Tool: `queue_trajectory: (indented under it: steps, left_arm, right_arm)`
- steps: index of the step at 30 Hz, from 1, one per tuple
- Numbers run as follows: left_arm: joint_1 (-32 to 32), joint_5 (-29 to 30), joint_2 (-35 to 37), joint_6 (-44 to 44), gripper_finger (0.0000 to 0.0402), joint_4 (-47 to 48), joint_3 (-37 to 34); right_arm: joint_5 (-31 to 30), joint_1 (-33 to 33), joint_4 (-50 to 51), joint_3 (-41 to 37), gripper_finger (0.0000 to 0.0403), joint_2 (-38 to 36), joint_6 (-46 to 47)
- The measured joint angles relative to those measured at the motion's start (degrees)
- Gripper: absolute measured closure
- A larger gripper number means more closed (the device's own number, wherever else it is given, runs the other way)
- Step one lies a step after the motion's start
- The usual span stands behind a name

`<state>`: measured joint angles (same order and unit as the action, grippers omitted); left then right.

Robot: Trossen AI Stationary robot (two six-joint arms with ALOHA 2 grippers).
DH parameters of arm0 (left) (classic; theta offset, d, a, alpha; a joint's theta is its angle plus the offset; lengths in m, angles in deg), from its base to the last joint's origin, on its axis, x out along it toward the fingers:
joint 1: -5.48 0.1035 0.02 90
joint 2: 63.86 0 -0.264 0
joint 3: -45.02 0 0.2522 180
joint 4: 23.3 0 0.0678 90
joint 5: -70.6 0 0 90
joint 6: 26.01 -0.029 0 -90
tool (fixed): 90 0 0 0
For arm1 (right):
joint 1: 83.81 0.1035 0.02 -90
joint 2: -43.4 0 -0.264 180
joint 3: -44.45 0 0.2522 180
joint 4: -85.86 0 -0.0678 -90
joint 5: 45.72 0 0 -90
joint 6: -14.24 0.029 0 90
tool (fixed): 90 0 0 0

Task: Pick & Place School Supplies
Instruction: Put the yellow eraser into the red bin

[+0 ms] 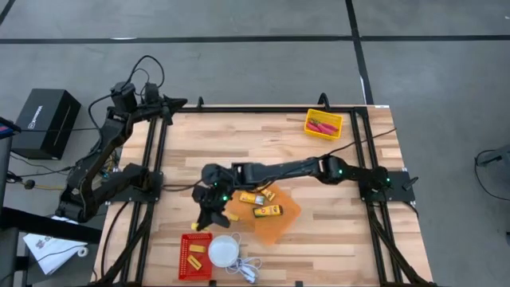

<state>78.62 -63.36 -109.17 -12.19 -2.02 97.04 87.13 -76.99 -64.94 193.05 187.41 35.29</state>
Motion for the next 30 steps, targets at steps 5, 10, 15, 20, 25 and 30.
queue_trajectory:
  steps: [5, 10, 15, 20, 25, 30]
  left_arm:
    - [0.00, 0.01, -0.14, -0.15, 0.0394, 0.03, 0.00]
    - [0.00, -1.20, -0.16, -1.39, 0.0394, 0.04, 0.00]
    - [-0.09, -8.84, -0.16, -1.21, 0.0394, 0.20, -0.04]
    - [-0.11, -10.46, -0.16, -0.92, 0.0394, 0.16, -0.04]
    - [-0.11, -12.98, -0.16, 1.19, 0.0394, 0.08, -0.09]
    - [-0.11, -23.04, -0.16, 6.58, 0.0394, -0.05, -0.11]
  right_arm:
    - [-0.47, 0.78, -1.33, -0.01, 0.0380, 1.06, 1.14]
    - [-1.12, 0.58, -3.18, -0.17, 0.0380, 2.42, 3.75]
    - [-2.19, -1.42, -5.87, 0.02, 0.0380, 2.42, 5.79]
    - [-1.86, -5.32, -7.42, 0.03, 0.0381, 0.30, 5.97]
    - [-0.75, -8.89, -7.06, 0.11, 0.0381, -3.07, 4.10]
    - [0.63, -13.64, -4.48, 0.11, 0.0381, -4.62, 1.97]
